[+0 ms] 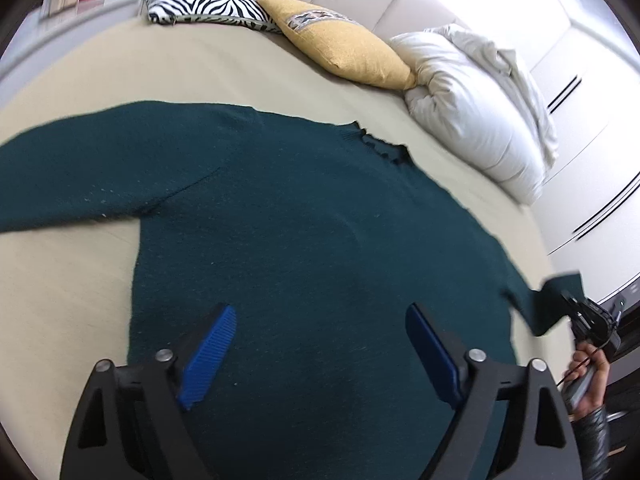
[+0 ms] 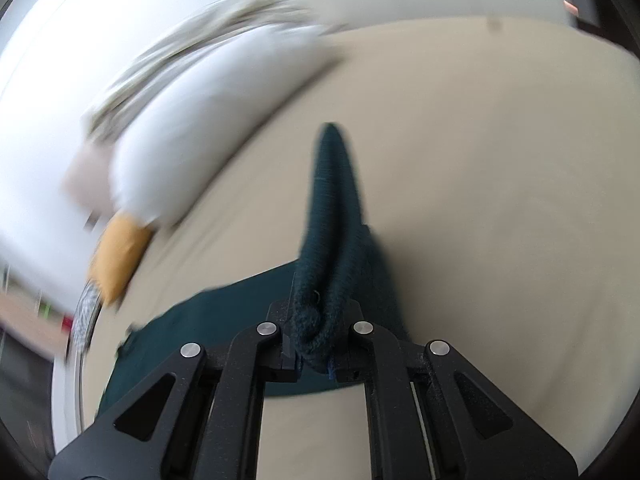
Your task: Fold small clothes
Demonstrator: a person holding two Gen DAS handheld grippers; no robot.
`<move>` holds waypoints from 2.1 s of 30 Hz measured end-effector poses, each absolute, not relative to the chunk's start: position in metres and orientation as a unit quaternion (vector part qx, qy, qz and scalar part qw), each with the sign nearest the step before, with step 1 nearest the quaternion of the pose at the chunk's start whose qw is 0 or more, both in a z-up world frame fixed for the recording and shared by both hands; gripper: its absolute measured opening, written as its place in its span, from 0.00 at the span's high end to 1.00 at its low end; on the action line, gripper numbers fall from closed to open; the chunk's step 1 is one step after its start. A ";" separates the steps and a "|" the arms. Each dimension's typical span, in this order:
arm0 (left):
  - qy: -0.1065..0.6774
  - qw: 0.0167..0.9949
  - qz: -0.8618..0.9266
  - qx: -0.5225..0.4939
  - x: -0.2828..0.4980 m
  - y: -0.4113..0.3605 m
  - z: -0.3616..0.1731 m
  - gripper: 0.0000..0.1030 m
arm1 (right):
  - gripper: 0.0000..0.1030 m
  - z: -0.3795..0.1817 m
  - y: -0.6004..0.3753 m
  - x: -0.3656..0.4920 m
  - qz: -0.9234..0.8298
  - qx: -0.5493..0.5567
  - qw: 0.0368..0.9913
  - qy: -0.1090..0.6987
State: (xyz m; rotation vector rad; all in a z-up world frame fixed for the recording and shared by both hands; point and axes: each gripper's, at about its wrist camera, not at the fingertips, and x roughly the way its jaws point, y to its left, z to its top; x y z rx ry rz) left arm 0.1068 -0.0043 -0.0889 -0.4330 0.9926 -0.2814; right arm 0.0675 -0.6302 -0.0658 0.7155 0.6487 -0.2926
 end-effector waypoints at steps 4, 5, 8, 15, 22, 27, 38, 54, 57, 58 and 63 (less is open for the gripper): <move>0.468 0.839 -0.142 -0.238 0.109 0.011 -0.089 0.18 | 0.94 -0.037 -0.510 0.129 -0.023 0.280 0.903 0.325; 0.467 0.838 -0.142 -0.244 0.109 0.015 -0.090 0.18 | 0.94 -0.036 -0.482 0.141 0.003 0.274 0.903 0.331; 0.467 0.830 -0.141 -0.270 0.115 0.029 -0.094 0.18 | 0.91 -0.050 -0.400 0.177 0.054 0.257 0.897 0.355; 0.474 0.816 -0.159 -0.290 0.139 0.027 -0.104 0.14 | 0.48 -0.117 -0.287 0.193 0.138 0.231 0.858 0.437; 0.498 0.805 -0.196 -0.255 0.178 -0.042 -0.114 0.14 | 0.42 -0.100 -0.316 0.109 0.129 0.211 0.886 0.392; 0.529 0.799 -0.201 -0.202 0.211 -0.093 -0.129 0.43 | 0.42 -0.088 -0.401 0.093 0.036 0.227 0.905 0.359; 0.453 0.859 -0.172 -0.164 0.221 -0.066 -0.086 0.91 | 0.42 -0.110 -0.536 0.114 -0.071 0.294 0.887 0.348; 0.436 0.878 -0.142 -0.137 0.246 -0.048 -0.112 0.91 | 0.91 -0.153 -0.518 0.247 -0.082 0.191 0.868 0.452; 0.423 0.886 -0.142 -0.125 0.244 -0.052 -0.108 0.91 | 0.94 -0.148 -0.521 0.242 -0.083 0.191 0.873 0.440; 0.433 0.882 -0.138 -0.121 0.247 -0.053 -0.118 0.91 | 0.94 -0.149 -0.521 0.242 -0.084 0.193 0.875 0.436; 0.444 0.872 -0.142 -0.152 0.250 -0.043 -0.140 0.89 | 0.97 -0.173 -0.537 0.242 -0.075 0.232 0.873 0.423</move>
